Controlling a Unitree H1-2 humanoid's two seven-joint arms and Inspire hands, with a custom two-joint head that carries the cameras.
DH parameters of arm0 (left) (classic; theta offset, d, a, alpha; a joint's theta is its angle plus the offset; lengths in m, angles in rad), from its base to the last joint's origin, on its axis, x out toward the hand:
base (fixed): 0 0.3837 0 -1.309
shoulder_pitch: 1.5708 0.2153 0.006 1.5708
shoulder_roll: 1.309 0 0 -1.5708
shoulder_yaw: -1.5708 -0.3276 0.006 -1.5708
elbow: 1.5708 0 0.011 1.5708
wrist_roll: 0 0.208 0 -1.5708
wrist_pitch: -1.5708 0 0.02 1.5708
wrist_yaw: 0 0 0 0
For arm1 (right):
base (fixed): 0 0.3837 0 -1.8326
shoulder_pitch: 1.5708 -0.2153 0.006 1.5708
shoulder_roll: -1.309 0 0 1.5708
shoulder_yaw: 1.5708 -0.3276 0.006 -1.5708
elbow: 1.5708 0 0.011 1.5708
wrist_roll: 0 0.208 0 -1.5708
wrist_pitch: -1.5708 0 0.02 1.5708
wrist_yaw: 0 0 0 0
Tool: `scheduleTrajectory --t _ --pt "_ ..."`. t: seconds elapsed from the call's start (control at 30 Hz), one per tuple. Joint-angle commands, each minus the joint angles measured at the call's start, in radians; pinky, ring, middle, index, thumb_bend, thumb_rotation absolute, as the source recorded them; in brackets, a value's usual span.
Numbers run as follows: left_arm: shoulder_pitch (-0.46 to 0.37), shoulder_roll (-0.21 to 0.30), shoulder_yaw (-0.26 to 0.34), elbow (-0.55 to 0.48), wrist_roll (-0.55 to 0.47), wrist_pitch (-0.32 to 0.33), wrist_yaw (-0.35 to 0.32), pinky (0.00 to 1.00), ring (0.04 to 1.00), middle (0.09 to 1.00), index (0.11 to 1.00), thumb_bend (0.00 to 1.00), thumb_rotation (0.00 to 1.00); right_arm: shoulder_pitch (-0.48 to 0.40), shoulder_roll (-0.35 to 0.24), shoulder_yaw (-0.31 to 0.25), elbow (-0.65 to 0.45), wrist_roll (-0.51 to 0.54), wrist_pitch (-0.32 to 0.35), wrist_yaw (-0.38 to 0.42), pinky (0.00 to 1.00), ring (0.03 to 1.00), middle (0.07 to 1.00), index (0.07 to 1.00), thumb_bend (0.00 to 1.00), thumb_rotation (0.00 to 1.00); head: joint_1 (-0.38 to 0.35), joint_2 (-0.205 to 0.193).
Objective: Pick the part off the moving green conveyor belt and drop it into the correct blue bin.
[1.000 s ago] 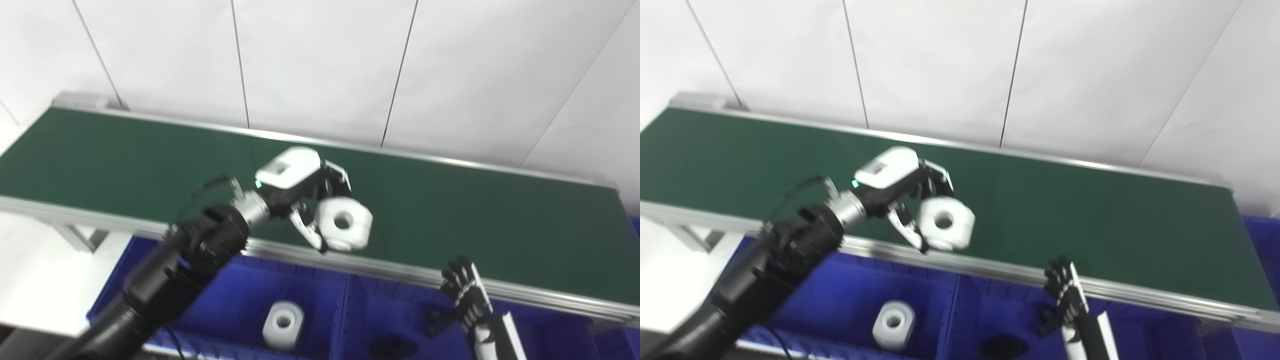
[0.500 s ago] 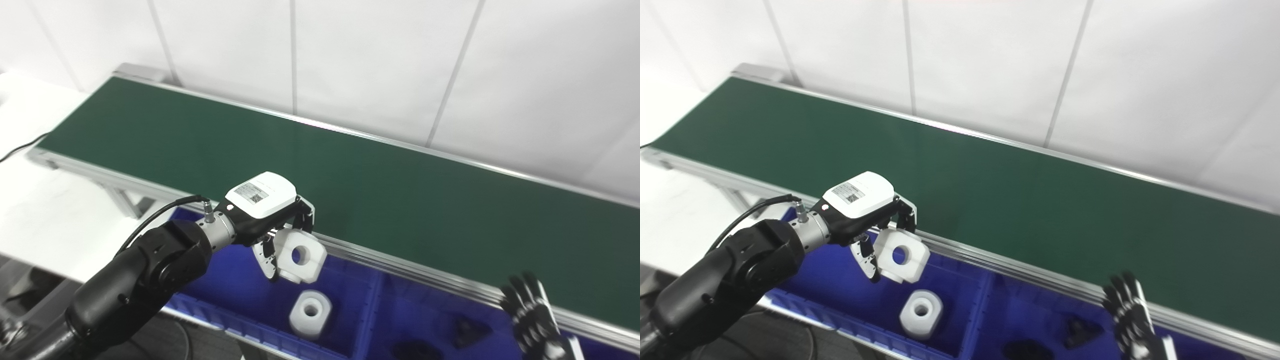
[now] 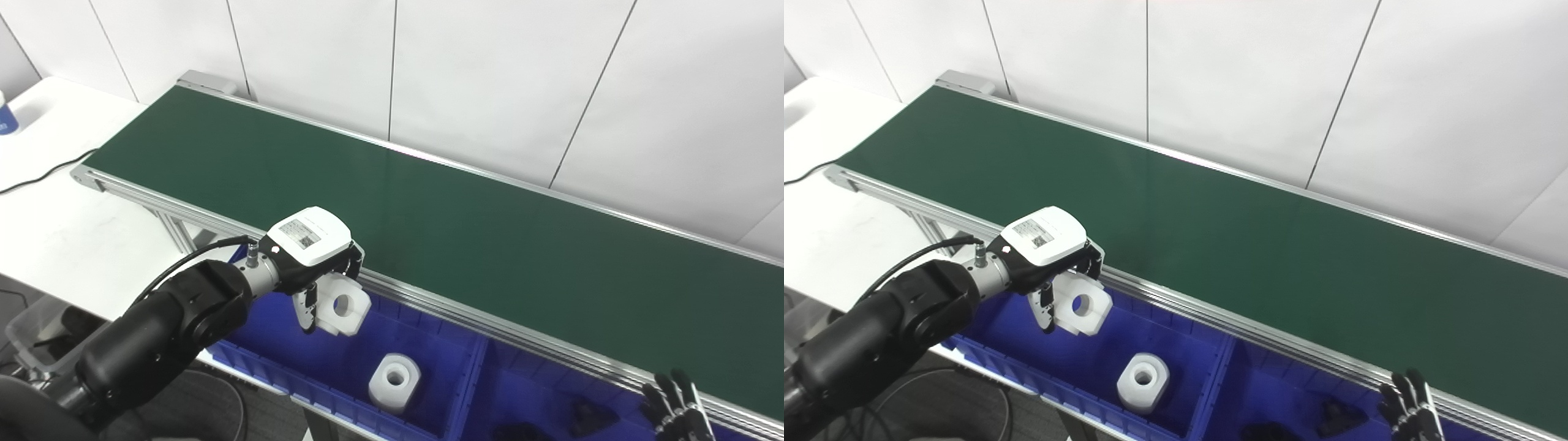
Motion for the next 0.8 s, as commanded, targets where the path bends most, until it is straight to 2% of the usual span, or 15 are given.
scheduleTrajectory --t 0.0,0.07,0.13,0.17,0.2,0.23,0.3,0.4,0.53,0.6,0.73,0.77 --pt "-0.007 0.011 0.021 -0.011 0.037 0.033 -0.020 0.29 0.337 0.408 0.504 0.52 0.00 -0.011 -0.004 -0.009 -0.025 0.012 -0.042 0.014 0.93 0.941 0.965 1.000 0.90 0.93 -0.007 0.003" --pt "-0.006 0.006 0.021 -0.011 0.055 0.044 -0.046 0.29 0.355 0.423 0.505 0.52 0.00 -0.009 -0.002 -0.009 -0.027 0.006 -0.043 0.014 0.92 0.937 0.963 1.000 0.90 0.94 -0.008 0.004" --pt "-0.004 0.001 0.022 -0.014 0.068 0.052 -0.065 0.41 0.487 0.543 0.497 0.52 0.04 -0.008 -0.001 -0.010 -0.030 0.005 -0.041 0.015 0.92 0.937 0.963 0.999 0.90 0.94 -0.011 0.004" --pt "-0.004 0.002 0.019 -0.018 0.079 0.053 -0.083 0.56 0.626 0.655 0.573 0.66 0.18 -0.008 0.000 -0.010 -0.032 0.007 -0.039 0.016 0.92 0.939 0.964 1.000 0.91 0.94 -0.012 0.006" --pt "-0.005 0.003 0.018 -0.023 0.085 0.051 -0.099 0.62 0.684 0.703 0.646 0.79 0.29 -0.008 0.000 -0.009 -0.034 0.010 -0.038 0.017 0.93 0.940 0.965 1.000 0.91 0.94 -0.016 0.008" --pt "-0.006 0.005 0.016 -0.027 0.091 0.046 -0.110 0.66 0.724 0.737 0.692 0.86 0.36 -0.008 0.000 -0.009 -0.037 0.009 -0.036 0.017 0.93 0.941 0.966 1.000 0.91 0.93 -0.016 0.009" --pt "-0.012 0.004 0.013 -0.037 0.097 0.045 -0.145 0.76 0.818 0.829 0.794 0.97 0.50 -0.009 0.001 -0.009 -0.037 0.006 -0.037 0.017 0.92 0.939 0.966 1.000 0.91 0.94 -0.017 0.011" --pt "-0.023 0.001 0.005 -0.057 0.116 0.048 -0.219 0.86 0.917 0.932 0.882 1.00 0.65 -0.011 0.005 -0.009 -0.033 0.006 -0.039 0.015 0.92 0.938 0.963 0.998 0.91 0.94 -0.019 0.011" --pt "-0.026 -0.013 0.012 -0.082 0.102 0.051 -0.268 0.90 0.943 0.961 0.916 1.00 0.68 -0.013 0.008 -0.009 -0.035 0.010 -0.037 0.016 0.93 0.939 0.960 0.993 0.93 0.93 -0.023 0.012" --pt "-0.027 -0.026 0.024 -0.098 0.076 0.051 -0.270 0.92 0.951 0.969 0.933 1.00 0.68 -0.013 0.010 -0.008 -0.036 0.007 -0.036 0.014 0.92 0.938 0.958 0.993 0.93 0.93 -0.026 0.012" --pt "-0.033 -0.075 0.059 -0.153 -0.017 0.069 -0.254 0.86 0.933 0.966 0.955 1.00 0.67 -0.012 0.012 -0.004 -0.040 -0.006 -0.037 0.012 0.92 0.937 0.957 0.992 0.93 0.94 -0.040 0.013" --pt "-0.035 -0.087 0.066 -0.168 -0.037 0.077 -0.256 0.85 0.932 0.966 0.958 1.00 0.64 -0.012 0.013 -0.003 -0.041 -0.009 -0.038 0.011 0.92 0.936 0.955 0.992 0.93 0.94 -0.040 0.013"
